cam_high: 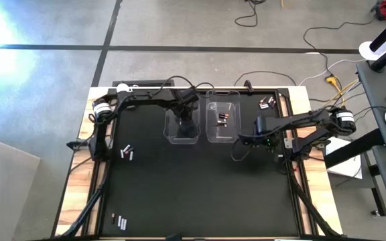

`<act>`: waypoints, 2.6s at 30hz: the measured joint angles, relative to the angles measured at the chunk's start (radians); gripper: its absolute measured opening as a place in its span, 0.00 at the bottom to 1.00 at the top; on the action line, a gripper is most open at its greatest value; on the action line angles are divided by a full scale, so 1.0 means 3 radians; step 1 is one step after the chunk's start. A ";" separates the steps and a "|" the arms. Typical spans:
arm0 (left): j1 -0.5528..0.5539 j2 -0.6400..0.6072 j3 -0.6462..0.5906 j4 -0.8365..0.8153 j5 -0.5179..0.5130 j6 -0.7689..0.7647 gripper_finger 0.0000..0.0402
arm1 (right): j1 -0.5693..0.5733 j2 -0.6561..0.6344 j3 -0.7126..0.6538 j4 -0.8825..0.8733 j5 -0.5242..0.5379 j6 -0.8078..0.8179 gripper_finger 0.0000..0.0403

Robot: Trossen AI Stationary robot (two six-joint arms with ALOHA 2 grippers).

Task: Sort batteries
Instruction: Put the white battery into the left transparent bin

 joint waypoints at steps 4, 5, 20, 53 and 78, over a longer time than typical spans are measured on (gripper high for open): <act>-0.0003 -0.0183 -0.0023 0.0025 0.0000 -0.0050 0.42 | 0.0218 -0.0004 -0.0181 0.0169 -0.0137 0.0088 0.61; -0.0003 -0.0248 -0.0035 0.0022 0.0005 -0.0140 0.43 | 0.0265 -0.0002 -0.0218 0.0205 -0.0137 0.0112 0.60; -0.0392 -0.2113 -0.1790 0.1724 0.0154 -0.1694 0.48 | 0.0577 -0.0447 -0.0586 0.0584 -0.0198 -0.0071 0.59; -0.1133 -0.2652 -0.2562 0.2579 -0.1134 -0.1814 0.48 | 0.0560 0.1156 -0.0722 0.1187 -0.0473 0.0093 0.13; -0.1156 -0.2597 -0.2449 0.3522 -0.0075 -0.1820 0.48 | 0.0589 -0.0677 0.0303 0.2208 -0.0452 0.1283 0.05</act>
